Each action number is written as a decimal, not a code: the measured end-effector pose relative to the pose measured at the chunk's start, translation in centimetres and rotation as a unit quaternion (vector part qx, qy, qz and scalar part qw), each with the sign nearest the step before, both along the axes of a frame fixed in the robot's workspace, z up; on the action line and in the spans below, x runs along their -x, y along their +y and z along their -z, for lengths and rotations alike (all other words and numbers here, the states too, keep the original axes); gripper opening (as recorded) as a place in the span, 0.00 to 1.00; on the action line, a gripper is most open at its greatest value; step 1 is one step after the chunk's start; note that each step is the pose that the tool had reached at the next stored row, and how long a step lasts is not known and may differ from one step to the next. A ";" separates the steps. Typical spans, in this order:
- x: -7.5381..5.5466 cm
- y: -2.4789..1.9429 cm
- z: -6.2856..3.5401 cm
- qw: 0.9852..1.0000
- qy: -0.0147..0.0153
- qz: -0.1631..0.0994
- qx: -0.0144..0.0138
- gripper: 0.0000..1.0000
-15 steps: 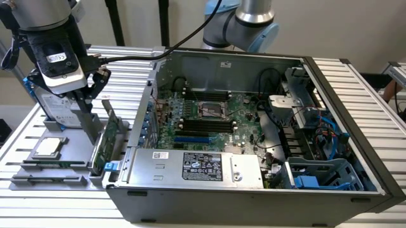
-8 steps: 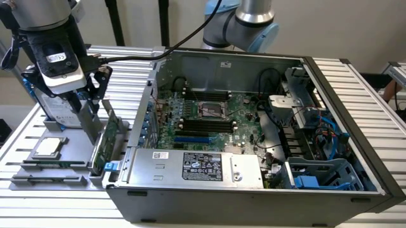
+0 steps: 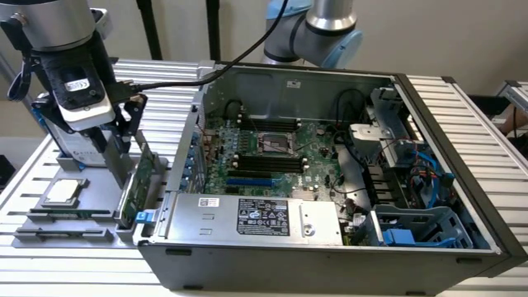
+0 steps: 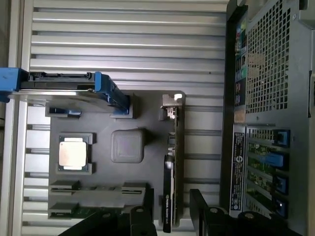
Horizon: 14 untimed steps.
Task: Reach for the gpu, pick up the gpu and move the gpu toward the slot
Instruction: 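Pick up the gpu and move the gpu toward the slot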
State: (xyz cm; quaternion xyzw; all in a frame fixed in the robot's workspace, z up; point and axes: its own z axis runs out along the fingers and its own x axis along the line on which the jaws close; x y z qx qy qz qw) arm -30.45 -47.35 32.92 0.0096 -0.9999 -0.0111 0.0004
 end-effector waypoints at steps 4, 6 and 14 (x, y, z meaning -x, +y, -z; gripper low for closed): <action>0.1 0.01 0.74 1.000 0.000 0.000 0.002 0.42; 0.1 0.02 1.09 1.000 -0.001 0.000 0.003 0.42; 0.2 0.02 2.54 1.000 -0.006 0.000 0.006 0.42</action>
